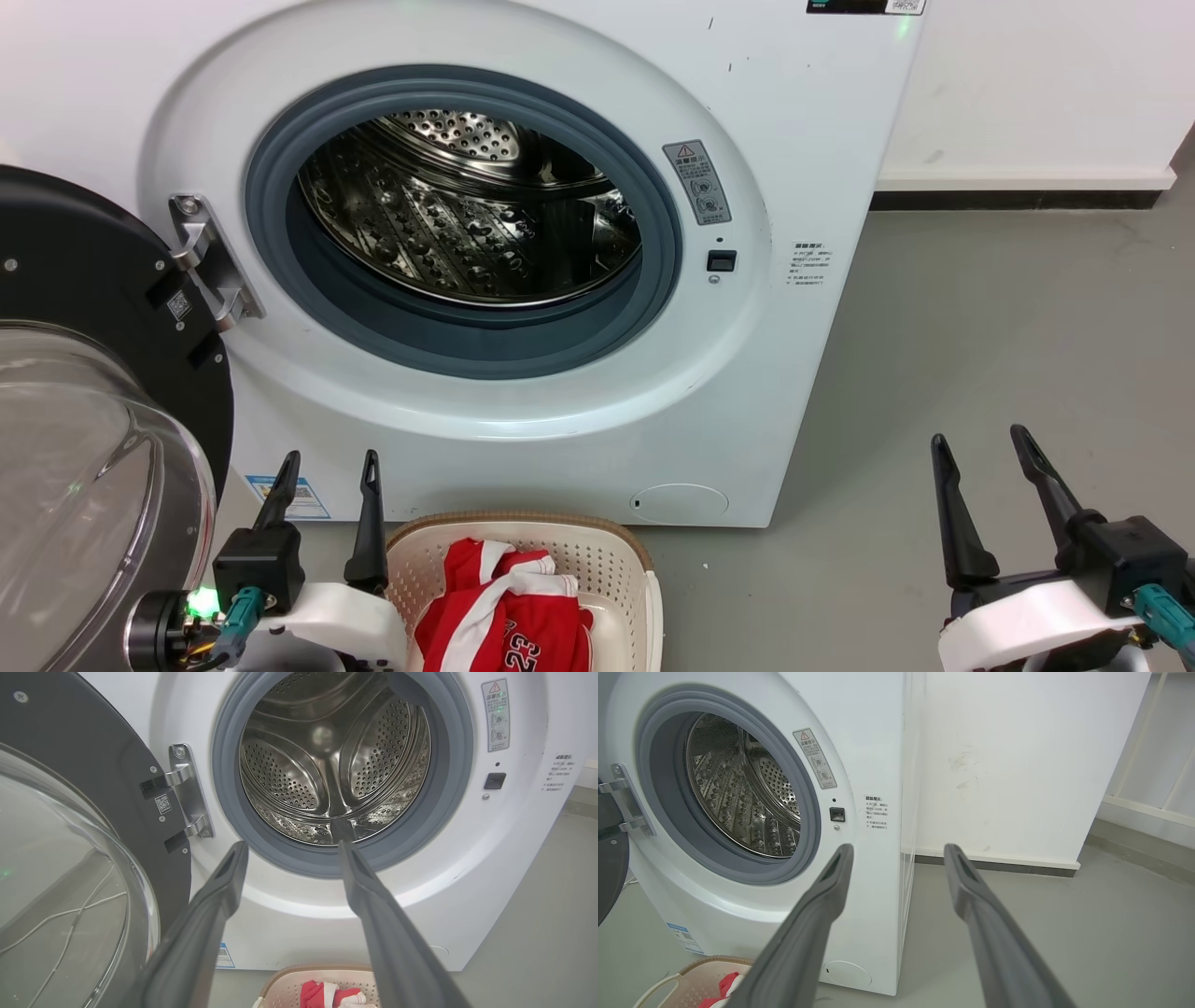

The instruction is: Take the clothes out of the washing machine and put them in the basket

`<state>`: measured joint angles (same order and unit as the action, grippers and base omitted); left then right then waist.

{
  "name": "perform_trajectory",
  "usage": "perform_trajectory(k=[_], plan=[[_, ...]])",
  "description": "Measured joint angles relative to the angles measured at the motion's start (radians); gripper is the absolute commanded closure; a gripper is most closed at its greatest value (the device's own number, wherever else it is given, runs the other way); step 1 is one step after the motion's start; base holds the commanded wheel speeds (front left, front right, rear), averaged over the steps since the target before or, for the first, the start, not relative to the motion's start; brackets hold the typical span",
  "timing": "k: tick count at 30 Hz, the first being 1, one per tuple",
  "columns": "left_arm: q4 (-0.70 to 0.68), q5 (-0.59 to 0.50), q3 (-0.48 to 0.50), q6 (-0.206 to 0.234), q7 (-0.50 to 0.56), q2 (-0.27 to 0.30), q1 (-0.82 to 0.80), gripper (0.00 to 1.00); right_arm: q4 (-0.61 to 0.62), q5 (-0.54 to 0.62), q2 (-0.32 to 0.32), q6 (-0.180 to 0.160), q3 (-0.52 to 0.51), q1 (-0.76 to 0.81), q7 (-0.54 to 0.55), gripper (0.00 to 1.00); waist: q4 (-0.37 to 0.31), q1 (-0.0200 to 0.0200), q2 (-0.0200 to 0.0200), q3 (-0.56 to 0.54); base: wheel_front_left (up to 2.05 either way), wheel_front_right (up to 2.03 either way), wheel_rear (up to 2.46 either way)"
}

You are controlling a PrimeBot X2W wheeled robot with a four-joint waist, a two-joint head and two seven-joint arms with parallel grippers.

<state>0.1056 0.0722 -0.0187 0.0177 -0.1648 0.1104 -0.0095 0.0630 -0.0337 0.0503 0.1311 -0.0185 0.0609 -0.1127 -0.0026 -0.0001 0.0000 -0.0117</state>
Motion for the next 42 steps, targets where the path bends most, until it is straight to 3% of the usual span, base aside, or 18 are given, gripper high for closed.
perform_trajectory(k=[25,26,30,42], plan=[[0.051,0.029,-0.007,0.017,-0.007,0.008,-0.012,0.0,0.003,-0.006,0.0,0.0,-0.002,0.008,0.008,0.0,-0.011,0.0001,0.0,0.0,0.0,0.0,0.0],[0.053,0.029,-0.009,0.017,-0.007,0.008,-0.011,1.0,0.001,-0.007,0.0,0.0,-0.002,0.008,0.008,1.0,-0.011,0.0002,0.0,-0.001,0.0,0.0,0.0],[0.091,0.037,-0.007,0.017,0.002,-0.002,0.01,1.0,-0.032,-0.014,-0.001,0.0,0.0,0.024,0.008,1.0,-0.011,0.0001,0.0,-0.001,0.0,0.0,0.0],[0.105,0.274,0.018,-0.009,0.049,-0.011,0.005,1.0,-0.076,-0.278,0.008,0.0,0.003,0.017,0.027,1.0,-0.01,0.0001,0.0,0.001,0.0,0.0,0.0]])
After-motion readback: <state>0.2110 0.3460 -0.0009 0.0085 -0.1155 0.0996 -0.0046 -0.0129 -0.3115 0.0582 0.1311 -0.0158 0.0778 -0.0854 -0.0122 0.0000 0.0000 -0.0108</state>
